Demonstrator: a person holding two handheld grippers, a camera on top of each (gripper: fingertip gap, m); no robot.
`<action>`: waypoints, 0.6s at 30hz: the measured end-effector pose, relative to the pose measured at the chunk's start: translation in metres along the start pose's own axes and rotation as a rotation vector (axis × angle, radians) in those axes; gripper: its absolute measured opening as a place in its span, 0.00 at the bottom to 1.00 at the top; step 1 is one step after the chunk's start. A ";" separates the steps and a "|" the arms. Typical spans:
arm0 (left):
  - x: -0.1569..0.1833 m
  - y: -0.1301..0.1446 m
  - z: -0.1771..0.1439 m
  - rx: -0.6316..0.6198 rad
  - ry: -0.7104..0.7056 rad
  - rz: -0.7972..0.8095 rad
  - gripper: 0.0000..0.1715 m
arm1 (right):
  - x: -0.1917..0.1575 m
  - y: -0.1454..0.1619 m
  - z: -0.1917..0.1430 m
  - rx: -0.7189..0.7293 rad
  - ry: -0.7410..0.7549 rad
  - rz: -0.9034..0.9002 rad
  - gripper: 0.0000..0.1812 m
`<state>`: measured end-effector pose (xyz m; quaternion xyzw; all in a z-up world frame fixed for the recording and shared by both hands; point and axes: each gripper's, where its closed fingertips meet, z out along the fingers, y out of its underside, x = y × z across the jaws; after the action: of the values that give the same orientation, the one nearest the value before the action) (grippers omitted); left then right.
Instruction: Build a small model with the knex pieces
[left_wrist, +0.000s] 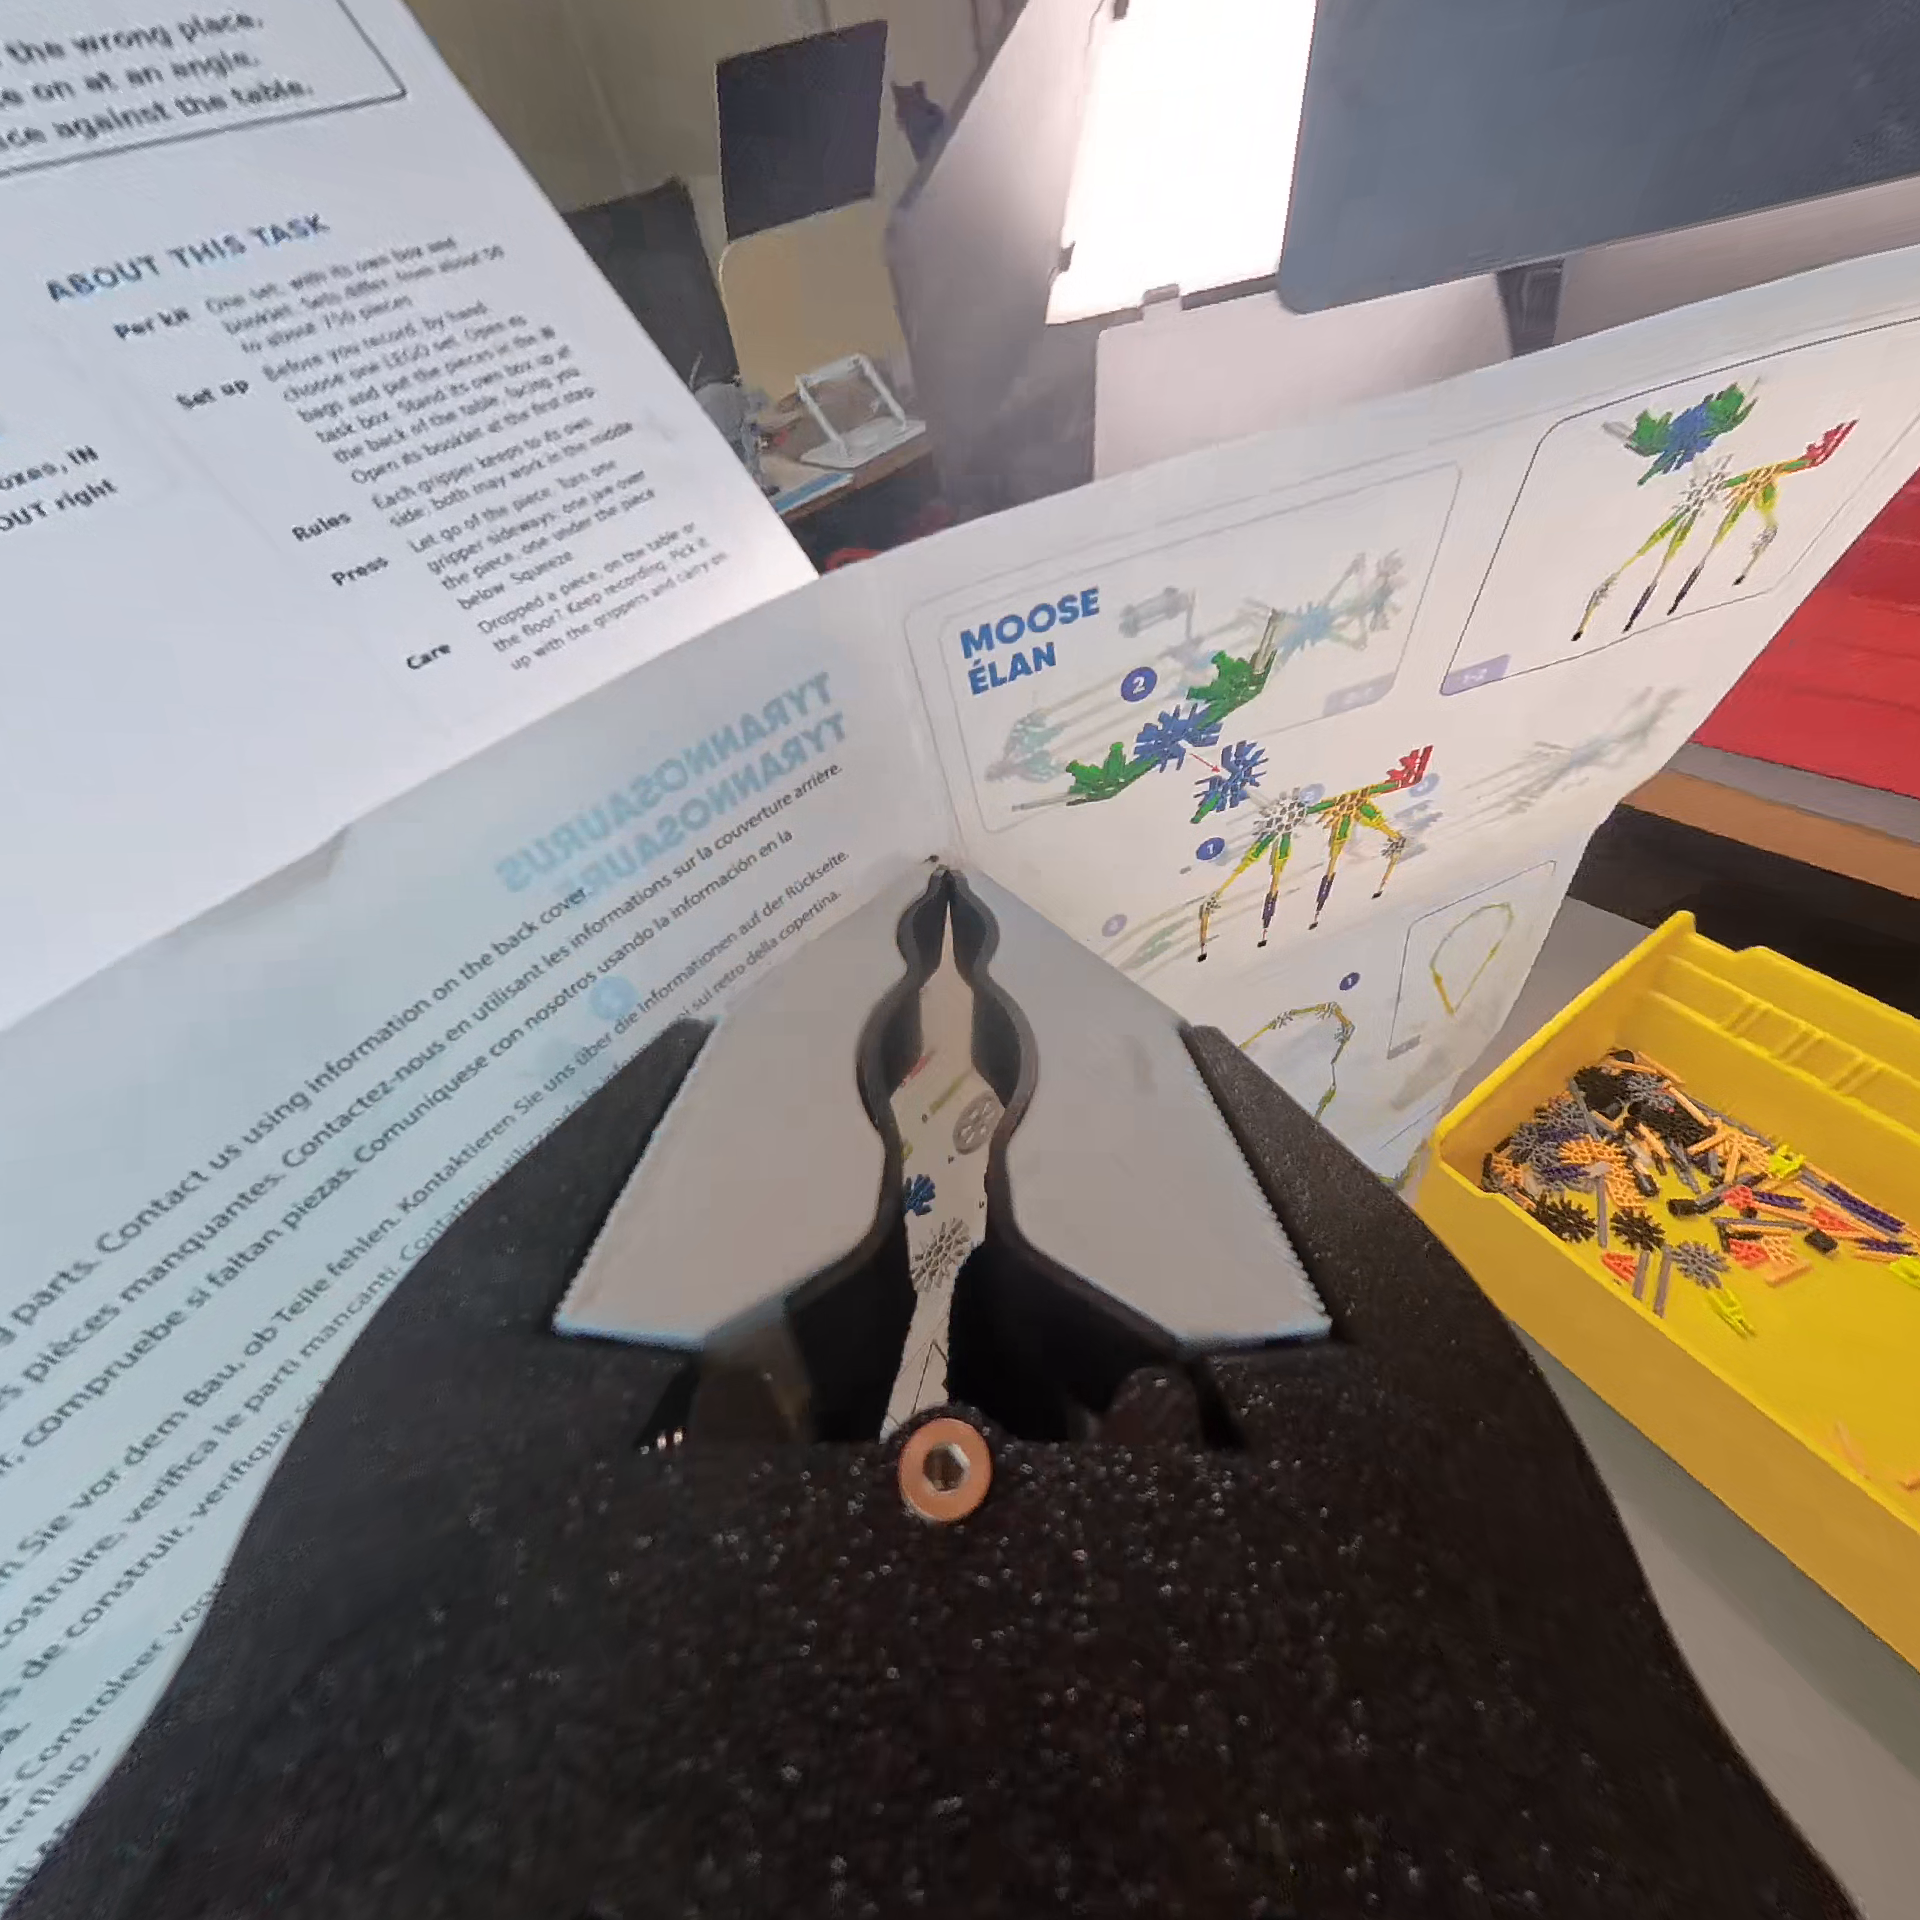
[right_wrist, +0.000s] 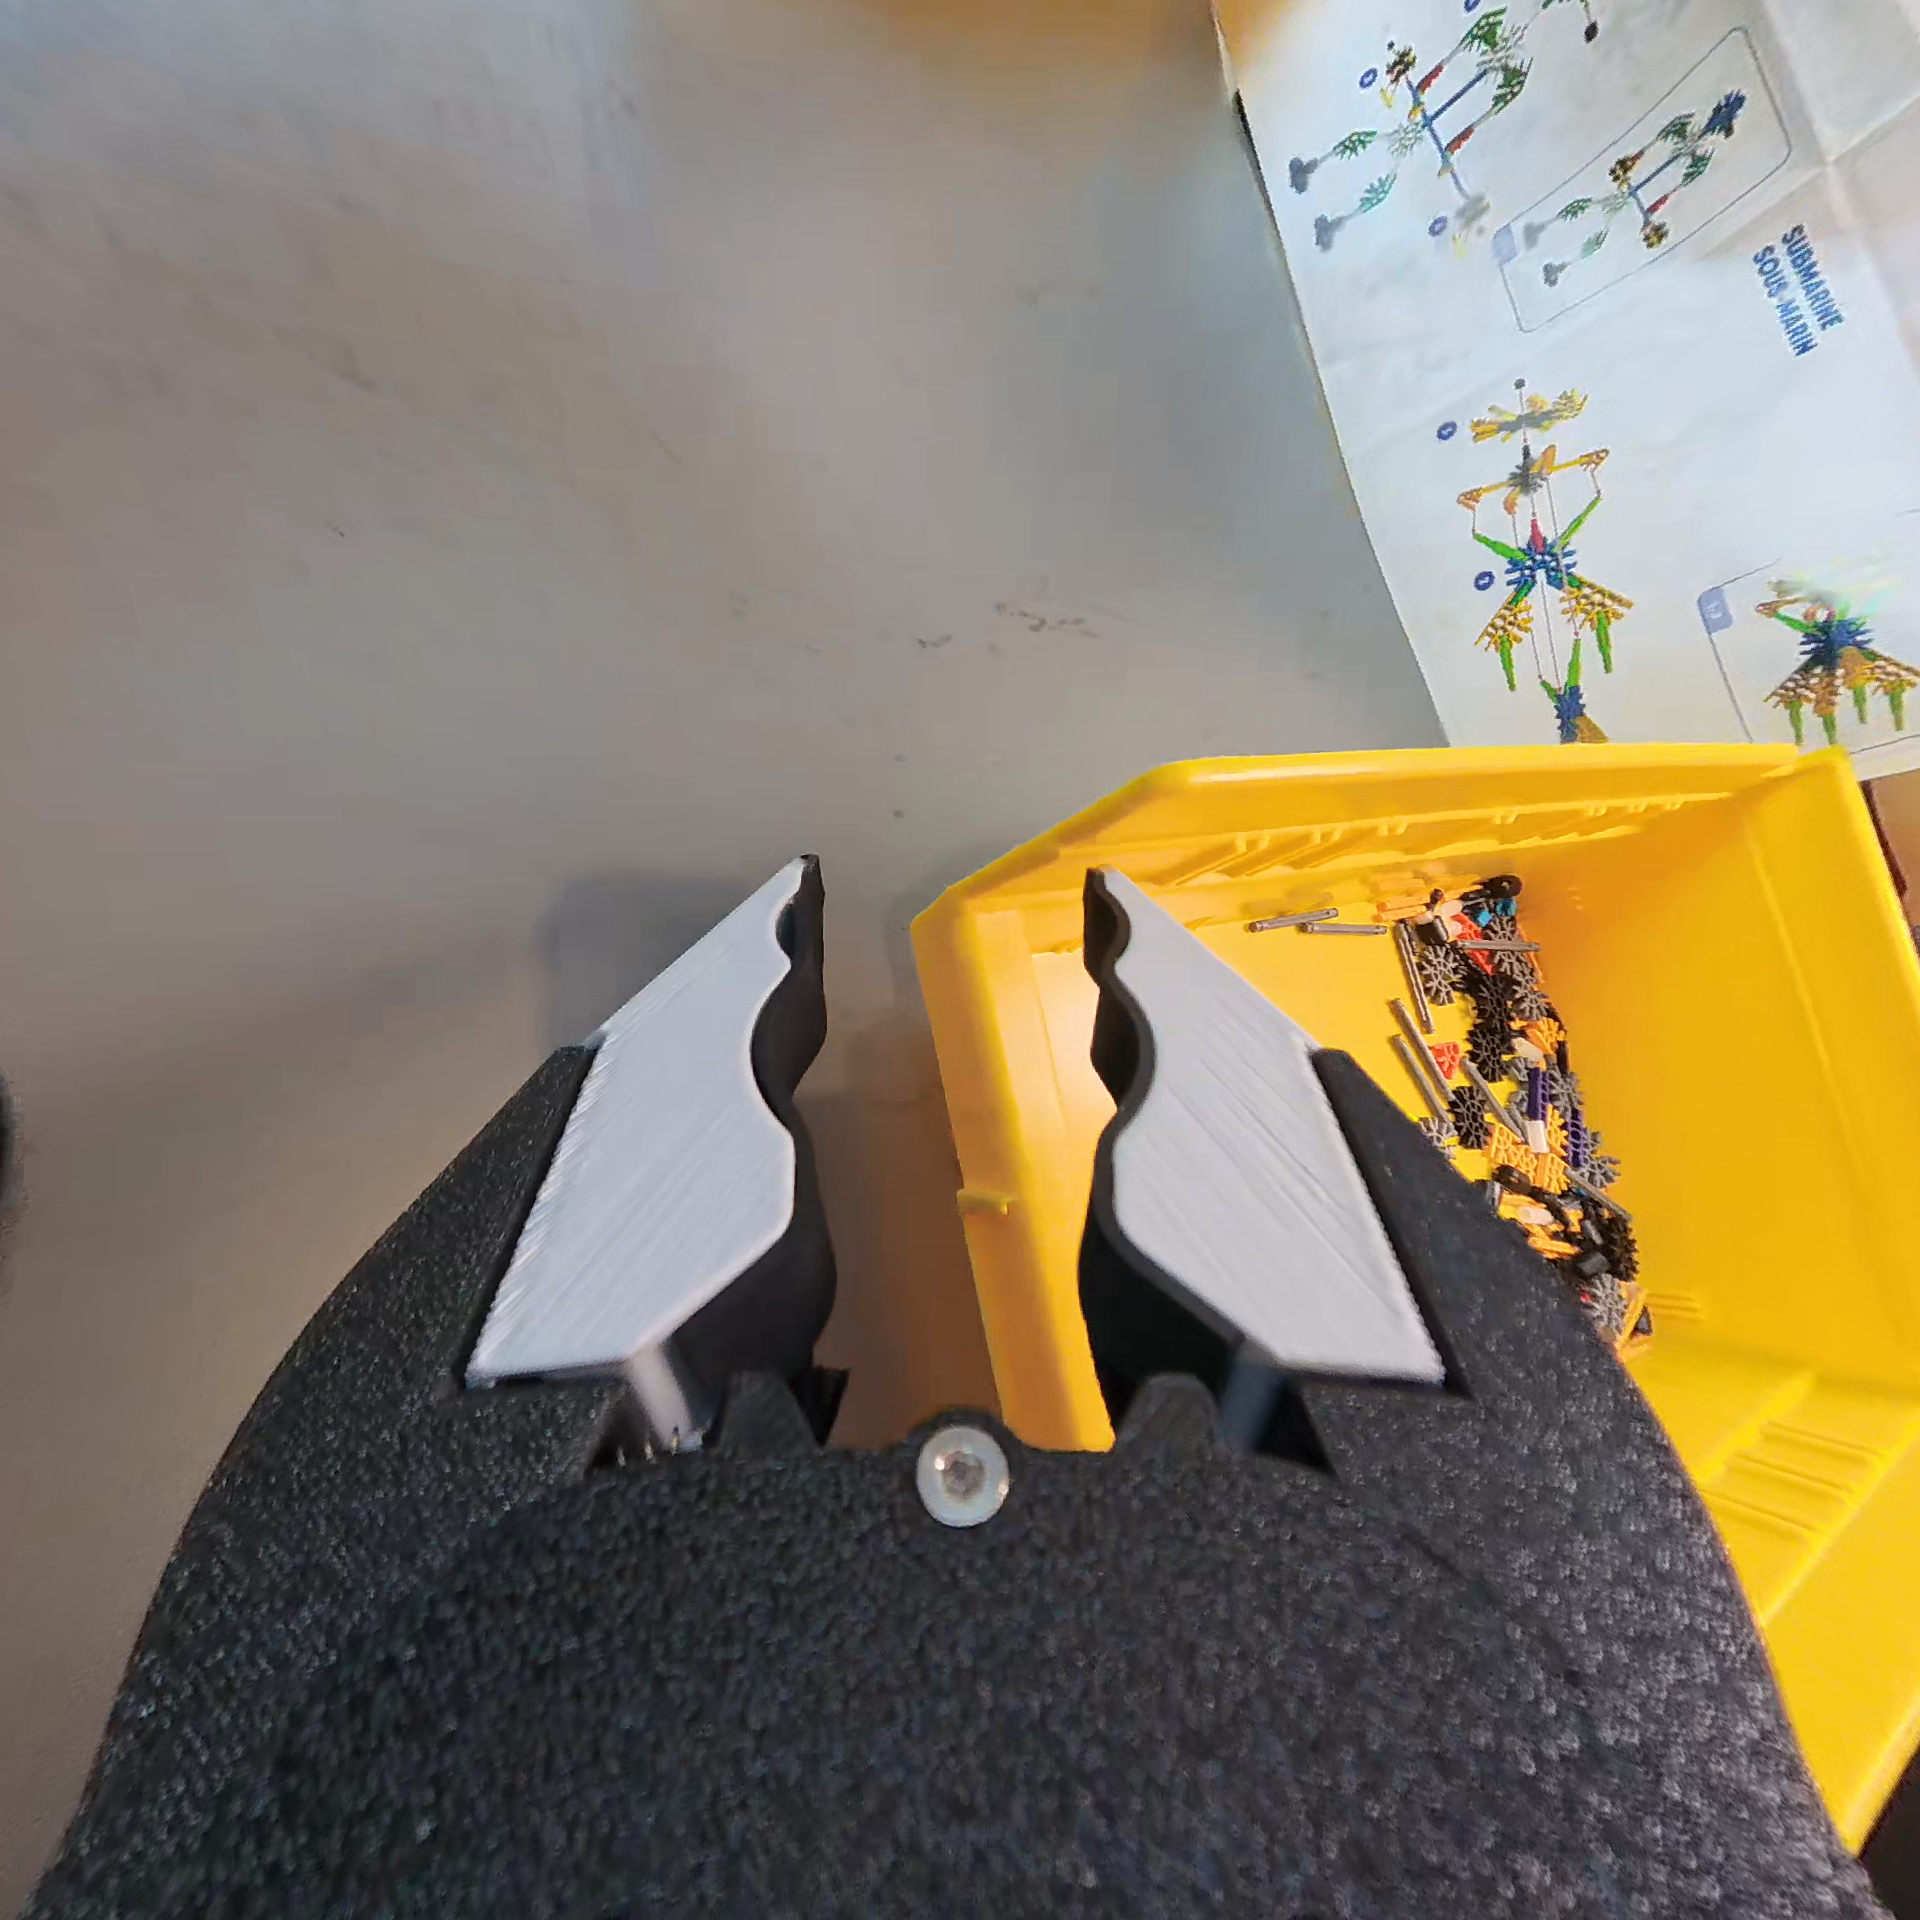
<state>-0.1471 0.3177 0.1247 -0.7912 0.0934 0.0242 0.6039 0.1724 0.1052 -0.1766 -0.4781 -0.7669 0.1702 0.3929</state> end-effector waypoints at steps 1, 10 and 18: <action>-0.005 0.001 0.005 -0.014 -0.015 -0.011 0.00 | -0.001 -0.001 -0.001 0.003 0.001 0.002 0.27; 0.006 0.006 0.029 -0.090 -0.023 0.085 0.02 | -0.006 -0.011 -0.011 0.024 0.011 0.014 0.26; -0.016 0.012 0.050 -0.207 -0.095 0.189 0.02 | -0.005 -0.025 -0.013 0.062 0.014 0.029 0.26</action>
<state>-0.1611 0.3648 0.1017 -0.8349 0.1357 0.1280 0.5179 0.1682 0.0877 -0.1549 -0.4781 -0.7515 0.1963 0.4101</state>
